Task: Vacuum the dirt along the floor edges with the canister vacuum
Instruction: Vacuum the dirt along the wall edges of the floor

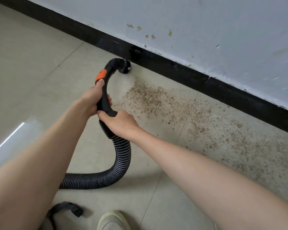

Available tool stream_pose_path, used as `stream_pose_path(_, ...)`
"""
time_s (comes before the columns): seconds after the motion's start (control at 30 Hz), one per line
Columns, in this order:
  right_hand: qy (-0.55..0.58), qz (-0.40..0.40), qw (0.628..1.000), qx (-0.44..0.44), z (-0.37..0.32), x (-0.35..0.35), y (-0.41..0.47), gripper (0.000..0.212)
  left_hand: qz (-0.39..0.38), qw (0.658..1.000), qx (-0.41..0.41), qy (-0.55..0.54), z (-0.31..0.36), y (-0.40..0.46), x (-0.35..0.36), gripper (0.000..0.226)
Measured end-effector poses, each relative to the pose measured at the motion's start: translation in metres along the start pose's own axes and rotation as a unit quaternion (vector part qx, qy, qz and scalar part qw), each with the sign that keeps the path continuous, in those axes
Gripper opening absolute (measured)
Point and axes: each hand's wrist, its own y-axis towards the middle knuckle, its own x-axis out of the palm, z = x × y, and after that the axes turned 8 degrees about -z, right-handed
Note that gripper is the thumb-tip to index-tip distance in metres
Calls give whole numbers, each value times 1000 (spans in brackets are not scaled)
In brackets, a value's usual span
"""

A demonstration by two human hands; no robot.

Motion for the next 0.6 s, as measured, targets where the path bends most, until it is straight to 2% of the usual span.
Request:
stream_pose_path(0.13, 156, -78, 985, -2, 17, 10, -5, 65, -11, 1000, -20, -16, -8, 0, -16, 34)
stream_pose_path(0.23, 246, -76, 966, -13, 31, 21, -7, 51, -13, 1000, -22, -16, -8, 0, -16, 35)
stream_pose_path(0.4, 222, -10, 974, -44, 32, 33, -12, 39, -26, 999, -41, -4, -8, -3, -17, 37)
stream_pose_path(0.6, 223, -7, 974, -37, 47, 37, -29, 39, -58, 997, -55, 21, -25, -14, -8, 37)
